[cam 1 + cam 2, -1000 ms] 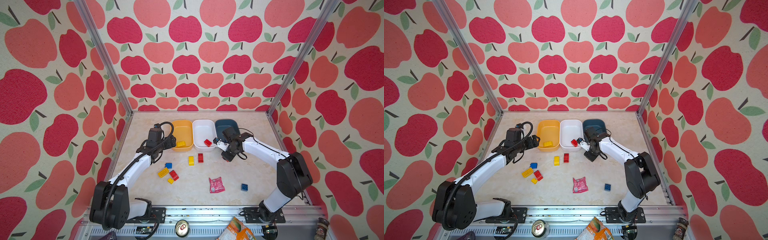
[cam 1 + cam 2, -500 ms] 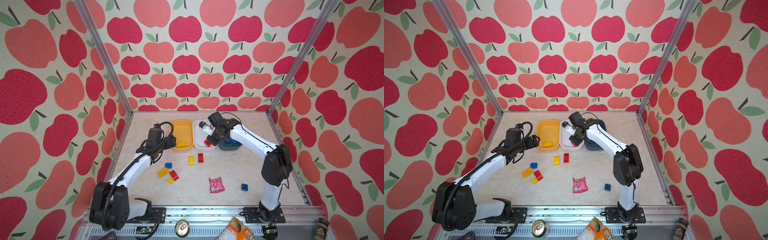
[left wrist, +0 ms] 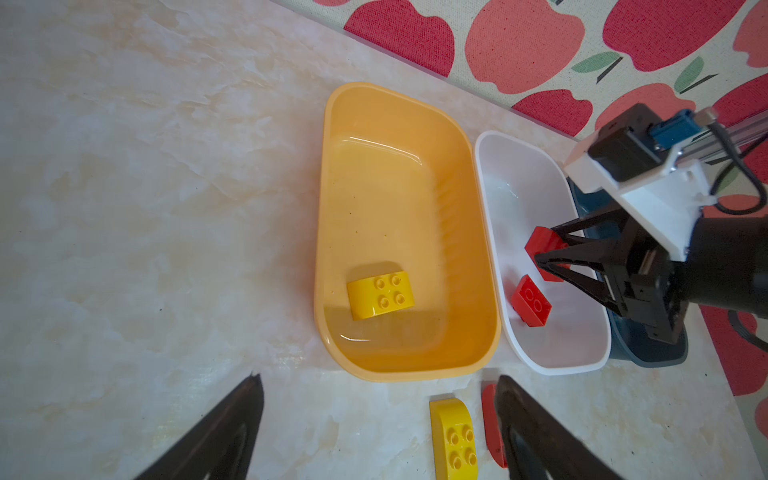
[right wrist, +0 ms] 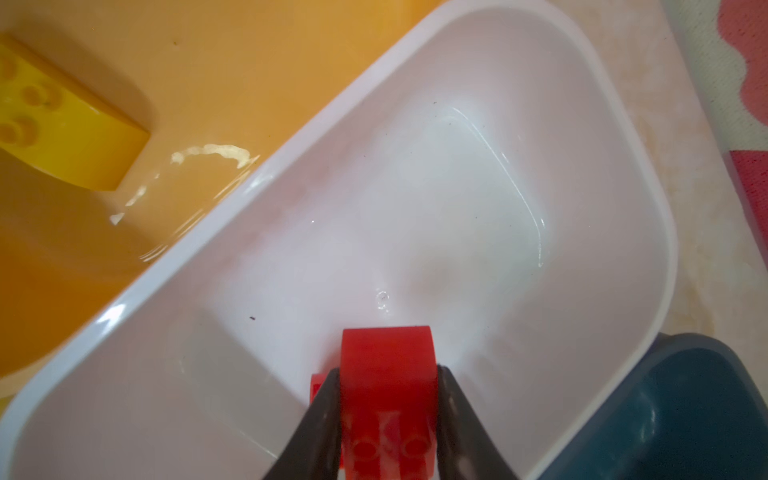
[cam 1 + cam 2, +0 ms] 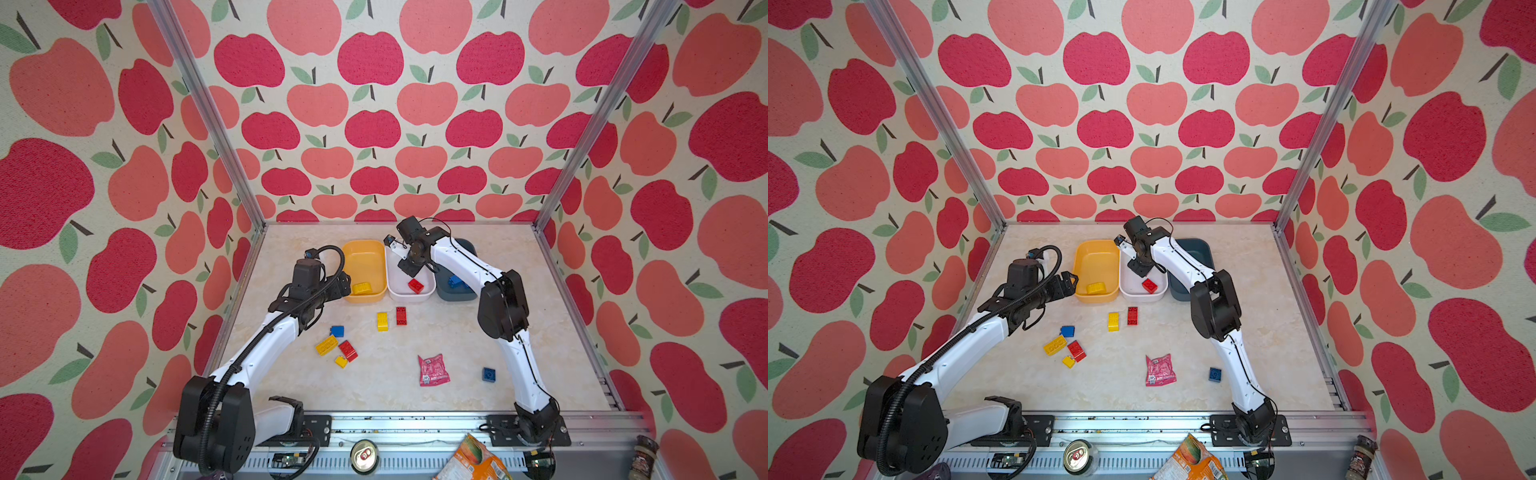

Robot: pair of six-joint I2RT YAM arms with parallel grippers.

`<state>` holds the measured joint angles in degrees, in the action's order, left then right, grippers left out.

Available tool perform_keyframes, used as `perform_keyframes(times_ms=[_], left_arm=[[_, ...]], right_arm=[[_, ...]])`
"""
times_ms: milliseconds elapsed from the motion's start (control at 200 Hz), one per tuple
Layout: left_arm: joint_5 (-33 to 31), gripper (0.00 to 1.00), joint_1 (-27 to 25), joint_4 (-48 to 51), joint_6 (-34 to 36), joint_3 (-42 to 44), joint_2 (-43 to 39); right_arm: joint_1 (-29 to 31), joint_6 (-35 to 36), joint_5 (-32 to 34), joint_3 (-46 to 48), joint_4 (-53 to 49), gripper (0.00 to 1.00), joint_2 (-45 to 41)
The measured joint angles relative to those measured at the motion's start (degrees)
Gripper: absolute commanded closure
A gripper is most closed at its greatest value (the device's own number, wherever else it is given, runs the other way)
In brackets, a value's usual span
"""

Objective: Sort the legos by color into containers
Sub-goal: 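Carry the red brick over the white bin and release it with the right gripper, then raise the right gripper away while the left gripper reaches a yellow brick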

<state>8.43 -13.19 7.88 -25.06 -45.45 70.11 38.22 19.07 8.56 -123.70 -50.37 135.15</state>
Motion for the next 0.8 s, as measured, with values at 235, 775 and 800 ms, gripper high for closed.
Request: perform_keyframes(times_ms=[235, 775, 800], left_arm=[[0.0, 0.1, 0.0, 0.04, -0.33, 0.52, -0.26], [-0.15, 0.1, -0.74, 0.61, -1.05, 0.52, -0.26], [-0.28, 0.1, -1.09, 0.72, -1.07, 0.52, -0.26]], right_arm=[[-1.11, -0.11, 1.73, -1.05, -0.68, 0.45, 1.81], [-1.11, -3.17, 1.92, 5.11, -0.11, 0.32, -5.07], [-1.11, -3.48, 1.86, 6.32, 0.11, 0.3, -6.14]])
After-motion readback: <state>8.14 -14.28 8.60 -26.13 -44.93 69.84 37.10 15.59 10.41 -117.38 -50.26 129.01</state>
